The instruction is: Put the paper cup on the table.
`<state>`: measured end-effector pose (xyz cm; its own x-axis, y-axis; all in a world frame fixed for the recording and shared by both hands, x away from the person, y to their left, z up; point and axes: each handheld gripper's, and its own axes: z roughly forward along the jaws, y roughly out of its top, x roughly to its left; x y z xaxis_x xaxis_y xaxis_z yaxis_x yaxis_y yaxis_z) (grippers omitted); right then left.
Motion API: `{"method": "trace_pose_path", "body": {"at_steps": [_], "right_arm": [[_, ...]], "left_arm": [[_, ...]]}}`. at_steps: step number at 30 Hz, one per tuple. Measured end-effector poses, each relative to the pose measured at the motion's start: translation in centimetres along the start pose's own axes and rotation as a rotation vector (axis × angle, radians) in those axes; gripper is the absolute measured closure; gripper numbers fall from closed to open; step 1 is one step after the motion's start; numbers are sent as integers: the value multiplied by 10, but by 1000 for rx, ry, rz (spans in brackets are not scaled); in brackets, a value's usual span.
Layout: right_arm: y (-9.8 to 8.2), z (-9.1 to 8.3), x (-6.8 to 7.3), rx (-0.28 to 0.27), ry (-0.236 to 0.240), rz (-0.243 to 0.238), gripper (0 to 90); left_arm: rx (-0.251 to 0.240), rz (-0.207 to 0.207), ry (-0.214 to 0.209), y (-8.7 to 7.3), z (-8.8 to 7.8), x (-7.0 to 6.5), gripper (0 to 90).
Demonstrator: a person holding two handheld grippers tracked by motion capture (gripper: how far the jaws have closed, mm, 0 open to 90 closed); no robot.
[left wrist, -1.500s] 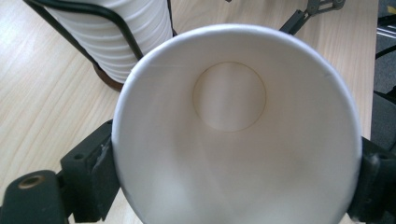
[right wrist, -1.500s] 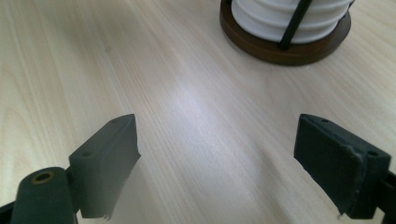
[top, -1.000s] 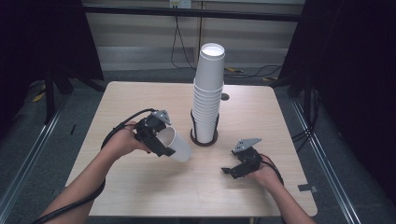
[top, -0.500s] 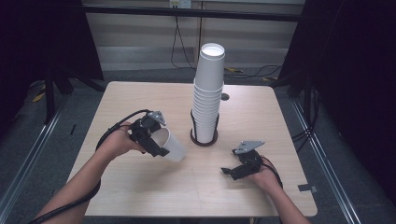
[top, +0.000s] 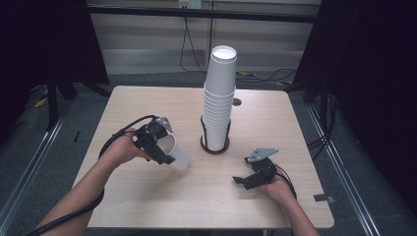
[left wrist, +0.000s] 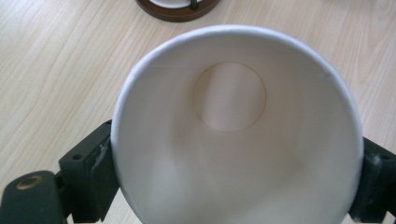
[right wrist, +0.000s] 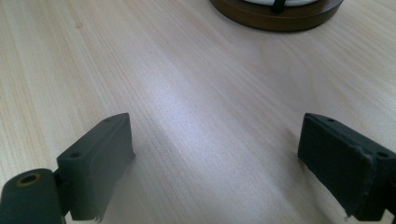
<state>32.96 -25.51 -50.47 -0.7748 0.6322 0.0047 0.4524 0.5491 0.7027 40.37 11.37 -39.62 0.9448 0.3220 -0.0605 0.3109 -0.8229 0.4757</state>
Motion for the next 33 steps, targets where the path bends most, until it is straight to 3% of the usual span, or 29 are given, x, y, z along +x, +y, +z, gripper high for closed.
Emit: {"method": "trace_pose_path", "body": {"at_steps": [9, 24, 33], "right_arm": [[0, 0, 0, 0, -1, 0, 99], [0, 0, 0, -1, -2, -4, 101], [0, 0, 1, -4, 0, -4, 114]], "left_arm": [[24, -3, 15, -3, 1, 0, 94], [117, 75, 43, 4, 13, -5, 77], [109, 86, 36, 9, 15, -7, 66]]}}
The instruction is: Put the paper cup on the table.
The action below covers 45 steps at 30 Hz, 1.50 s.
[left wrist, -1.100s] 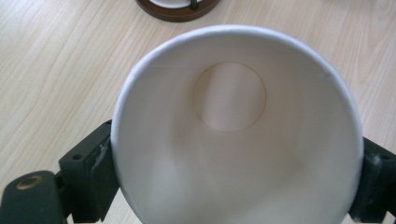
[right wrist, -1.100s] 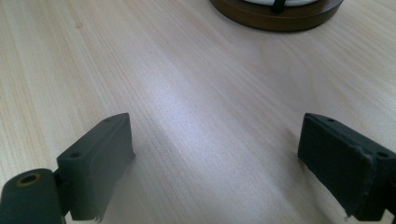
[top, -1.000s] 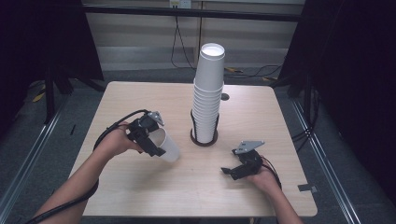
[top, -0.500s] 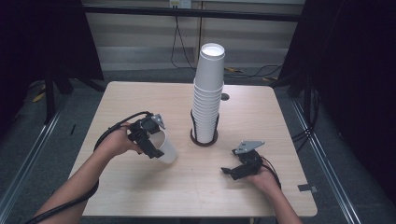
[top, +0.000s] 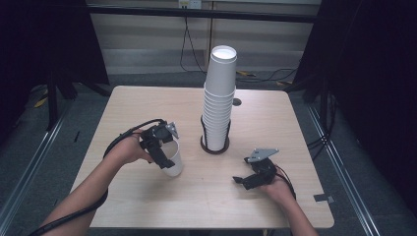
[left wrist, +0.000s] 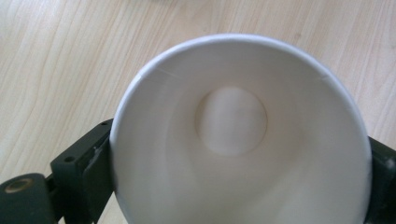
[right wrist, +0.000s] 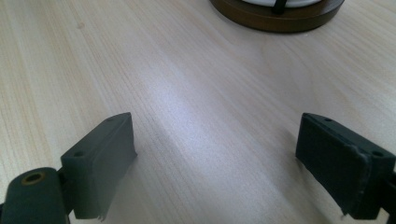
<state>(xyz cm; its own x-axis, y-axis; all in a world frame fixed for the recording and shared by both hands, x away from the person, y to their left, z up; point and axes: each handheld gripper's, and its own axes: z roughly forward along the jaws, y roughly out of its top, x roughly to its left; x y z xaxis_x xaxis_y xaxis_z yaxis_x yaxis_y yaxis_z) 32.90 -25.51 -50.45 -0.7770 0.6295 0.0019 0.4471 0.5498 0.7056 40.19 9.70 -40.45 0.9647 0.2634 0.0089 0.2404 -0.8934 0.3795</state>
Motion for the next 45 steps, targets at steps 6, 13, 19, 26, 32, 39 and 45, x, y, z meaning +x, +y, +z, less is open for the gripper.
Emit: {"method": "trace_pose_path", "body": {"at_steps": [6, 13, 19, 26, 32, 39, 45], "right_arm": [[0, 0, 0, 0, -1, 1, 116], [0, 0, 0, 0, -1, 2, 116], [0, 0, 0, -1, 0, 1, 121], [0, 0, 0, -2, 1, 0, 122], [0, 0, 0, -2, 1, 0, 124], [0, 0, 0, -2, 2, 0, 124], [0, 0, 0, -2, 2, 0, 125]], "left_arm": [[-10, -7, -12, -1, 3, 0, 63], [-45, -9, -20, -5, 4, 1, 50], [-64, -9, -26, -8, 9, -2, 30], [-98, -32, -32, -16, 13, -2, 26], [-122, -49, -30, -24, 13, -2, 18], [-148, -82, -31, -37, 15, -2, 18], [-190, -125, -28, -51, 13, 0, 11]]}}
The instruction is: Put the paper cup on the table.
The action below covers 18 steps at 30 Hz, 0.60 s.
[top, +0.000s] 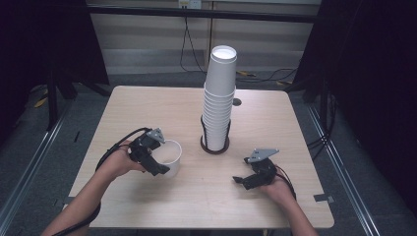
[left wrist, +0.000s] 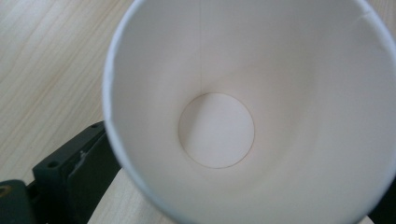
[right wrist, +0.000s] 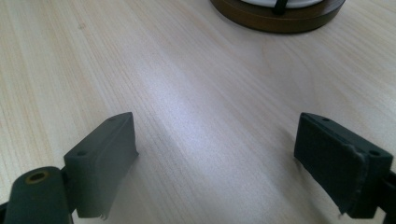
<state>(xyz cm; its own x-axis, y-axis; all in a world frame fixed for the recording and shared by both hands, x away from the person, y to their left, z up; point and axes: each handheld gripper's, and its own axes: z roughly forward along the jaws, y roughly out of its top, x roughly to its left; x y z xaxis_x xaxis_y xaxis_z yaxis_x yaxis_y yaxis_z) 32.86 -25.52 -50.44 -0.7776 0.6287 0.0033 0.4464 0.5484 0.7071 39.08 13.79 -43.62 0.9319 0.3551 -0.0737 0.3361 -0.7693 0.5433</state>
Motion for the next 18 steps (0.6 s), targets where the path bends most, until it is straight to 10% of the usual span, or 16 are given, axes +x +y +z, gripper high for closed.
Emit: {"method": "trace_pose_path", "body": {"at_steps": [18], "right_arm": [[0, 0, 0, 0, 0, 1, 127]], "left_arm": [[-86, -63, 16, -26, -9, 0, 9]]}}
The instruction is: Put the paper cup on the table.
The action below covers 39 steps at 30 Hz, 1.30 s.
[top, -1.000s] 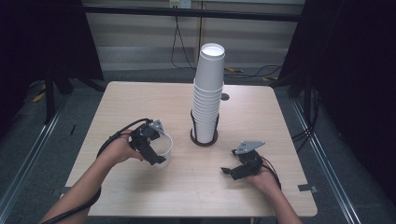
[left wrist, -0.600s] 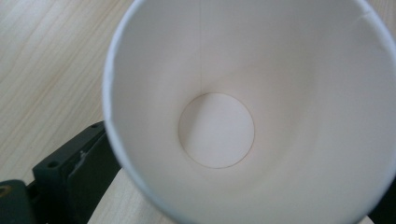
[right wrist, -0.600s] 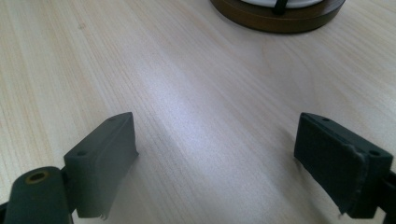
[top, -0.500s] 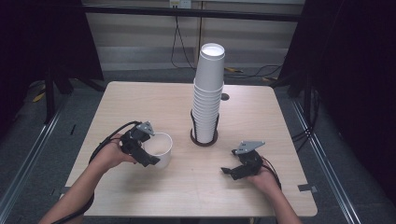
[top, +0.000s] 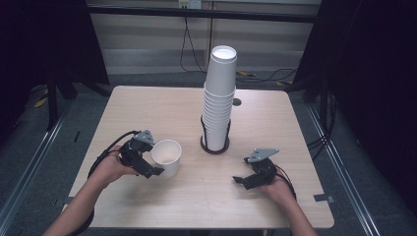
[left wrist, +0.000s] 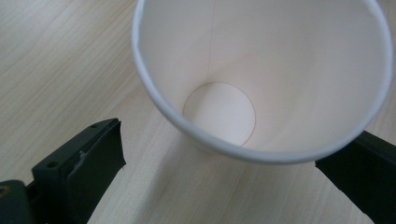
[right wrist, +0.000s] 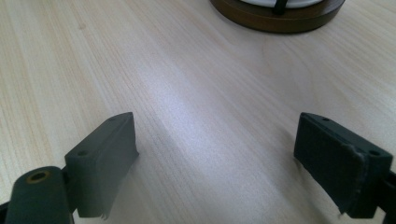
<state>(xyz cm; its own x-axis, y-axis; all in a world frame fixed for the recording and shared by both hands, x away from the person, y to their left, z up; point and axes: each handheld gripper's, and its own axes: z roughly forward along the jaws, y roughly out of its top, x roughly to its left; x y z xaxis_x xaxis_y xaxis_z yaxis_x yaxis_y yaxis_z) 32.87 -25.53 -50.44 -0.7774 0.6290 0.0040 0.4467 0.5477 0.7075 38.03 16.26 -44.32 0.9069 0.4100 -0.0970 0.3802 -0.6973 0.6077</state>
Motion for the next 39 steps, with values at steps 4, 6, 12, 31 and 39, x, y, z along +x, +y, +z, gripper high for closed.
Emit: {"method": "trace_pose_path", "body": {"at_steps": [4, 6, 12, 31, 39], "right_arm": [[0, 0, 0, 0, 0, 0, 127], [0, 0, 0, 0, 0, 0, 127], [0, 0, 0, -1, 0, 0, 129], [0, 0, 0, -1, 1, 0, 129], [0, 0, 0, -1, 2, 0, 129]], "left_arm": [[1, -14, 5, -8, 2, 1, 10], [-6, -29, 1, -11, 3, 2, 10], [-26, -50, 10, -20, 3, 4, 10], [-82, -124, 14, -57, 4, 10, 18], [-94, -133, 26, -73, 6, 10, 22]]}}
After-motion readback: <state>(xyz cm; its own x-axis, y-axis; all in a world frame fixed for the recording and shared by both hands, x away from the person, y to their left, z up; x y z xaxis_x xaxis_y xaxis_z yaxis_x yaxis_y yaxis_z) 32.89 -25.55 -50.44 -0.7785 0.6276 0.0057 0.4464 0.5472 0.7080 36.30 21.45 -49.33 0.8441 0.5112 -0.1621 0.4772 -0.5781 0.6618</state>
